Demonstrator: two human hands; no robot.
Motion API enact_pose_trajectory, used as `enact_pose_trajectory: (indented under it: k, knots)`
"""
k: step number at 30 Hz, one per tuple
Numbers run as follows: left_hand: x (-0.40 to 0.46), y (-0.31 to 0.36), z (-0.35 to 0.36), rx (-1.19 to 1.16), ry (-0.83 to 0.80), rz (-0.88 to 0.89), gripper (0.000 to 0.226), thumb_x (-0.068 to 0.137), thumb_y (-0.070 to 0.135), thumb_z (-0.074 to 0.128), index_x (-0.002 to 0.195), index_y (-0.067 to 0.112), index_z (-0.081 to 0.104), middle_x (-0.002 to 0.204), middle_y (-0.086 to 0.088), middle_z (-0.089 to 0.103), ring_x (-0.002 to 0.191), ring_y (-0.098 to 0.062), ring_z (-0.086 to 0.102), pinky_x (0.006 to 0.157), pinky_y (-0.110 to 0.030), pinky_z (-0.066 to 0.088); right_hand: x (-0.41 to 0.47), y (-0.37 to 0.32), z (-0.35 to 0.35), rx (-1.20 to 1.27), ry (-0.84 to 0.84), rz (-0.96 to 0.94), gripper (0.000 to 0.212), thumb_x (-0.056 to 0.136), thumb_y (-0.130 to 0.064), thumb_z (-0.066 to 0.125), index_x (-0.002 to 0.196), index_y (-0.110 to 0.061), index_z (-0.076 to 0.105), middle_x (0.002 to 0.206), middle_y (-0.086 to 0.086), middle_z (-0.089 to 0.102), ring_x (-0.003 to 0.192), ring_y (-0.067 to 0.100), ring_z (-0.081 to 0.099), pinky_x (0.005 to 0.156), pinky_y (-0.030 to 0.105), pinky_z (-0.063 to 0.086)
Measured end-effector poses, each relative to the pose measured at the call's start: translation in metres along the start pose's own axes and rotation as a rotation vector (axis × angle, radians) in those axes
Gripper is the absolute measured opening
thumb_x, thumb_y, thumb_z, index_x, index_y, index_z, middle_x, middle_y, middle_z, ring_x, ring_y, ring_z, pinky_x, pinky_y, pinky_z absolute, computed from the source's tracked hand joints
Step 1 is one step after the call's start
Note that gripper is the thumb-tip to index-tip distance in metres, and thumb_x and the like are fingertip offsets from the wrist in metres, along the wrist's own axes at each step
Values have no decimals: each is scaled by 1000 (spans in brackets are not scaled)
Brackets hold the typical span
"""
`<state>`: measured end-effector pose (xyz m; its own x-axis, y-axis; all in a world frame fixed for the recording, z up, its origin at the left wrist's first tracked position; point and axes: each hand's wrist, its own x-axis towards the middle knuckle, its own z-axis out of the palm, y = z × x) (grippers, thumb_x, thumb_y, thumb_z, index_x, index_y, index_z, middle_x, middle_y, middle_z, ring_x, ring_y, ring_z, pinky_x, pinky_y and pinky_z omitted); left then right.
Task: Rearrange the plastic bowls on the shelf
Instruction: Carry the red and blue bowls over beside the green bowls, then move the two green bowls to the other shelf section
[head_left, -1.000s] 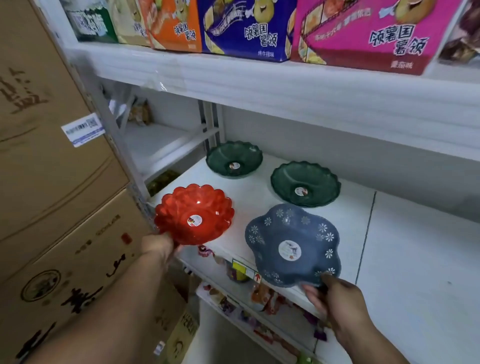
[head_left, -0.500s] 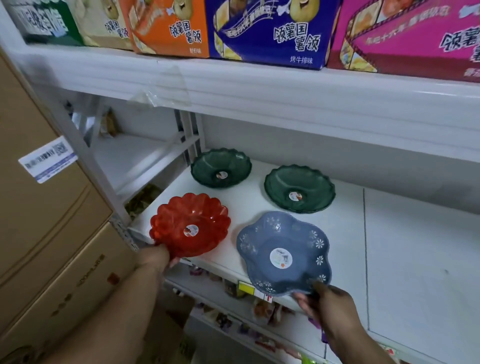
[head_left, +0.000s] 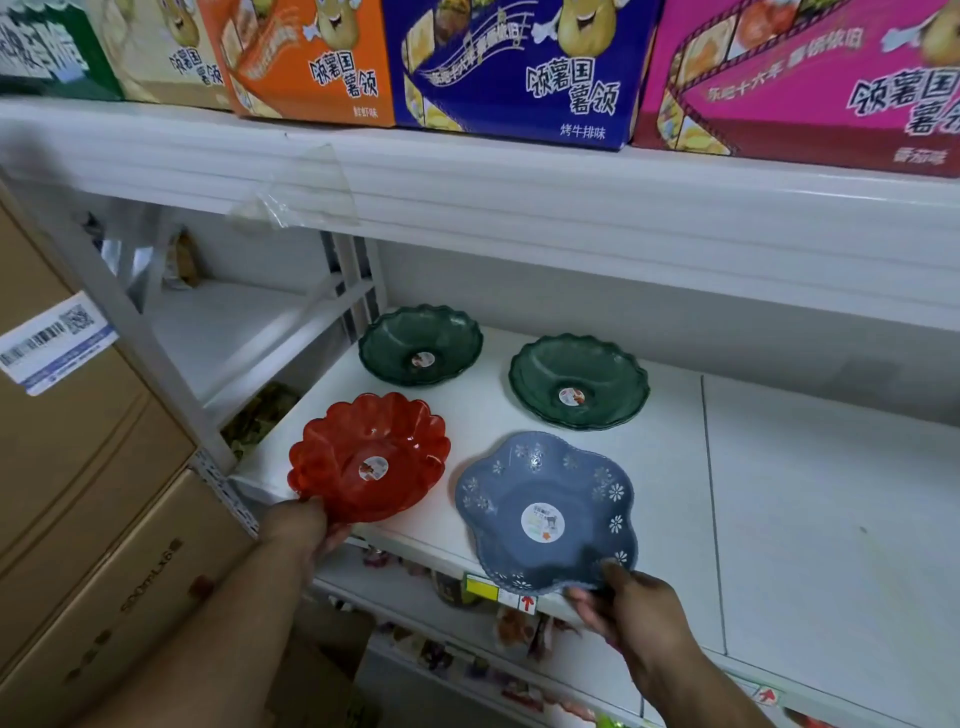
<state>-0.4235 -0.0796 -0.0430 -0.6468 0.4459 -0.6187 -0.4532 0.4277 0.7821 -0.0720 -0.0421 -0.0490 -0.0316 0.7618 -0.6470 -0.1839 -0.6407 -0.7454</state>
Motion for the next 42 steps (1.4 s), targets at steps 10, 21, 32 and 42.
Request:
enact_pose_trajectory:
  k: [10, 21, 32, 42]
  knots:
    - [-6, -1, 1, 88, 21, 48, 16, 99, 12, 52, 104, 0, 61, 94, -21, 70, 84, -28, 68, 77, -40, 57, 0, 4, -6, -47, -17, 20, 27, 100, -20, 57, 106, 5, 64, 83, 24, 77, 82, 30, 77, 62, 29, 63]
    - [-76, 24, 19, 323, 149, 601, 34, 97, 21, 55, 129, 12, 56, 117, -4, 61, 111, -30, 59, 94, -42, 45, -1, -26, -48, -305, 364, -383, 27, 91, -33, 65, 83, -8, 70, 61, 2, 75, 65, 28, 73, 80, 57, 60]
    - [-65, 80, 58, 251, -53, 387, 26, 88, 21, 61, 113, 12, 60, 92, -7, 64, 74, -20, 61, 69, -28, 51, 8, -115, -15, -214, 45, -279, 19, 97, -21, 61, 89, -3, 61, 89, 19, 69, 83, 31, 68, 84, 44, 59]
    - [19, 143, 77, 400, -19, 406, 21, 94, 16, 58, 75, 8, 53, 86, -16, 61, 79, -28, 59, 75, -38, 52, 75, -146, 15, -262, 181, -255, 27, 95, -21, 63, 108, 2, 60, 91, 16, 64, 91, 31, 66, 78, 40, 58]
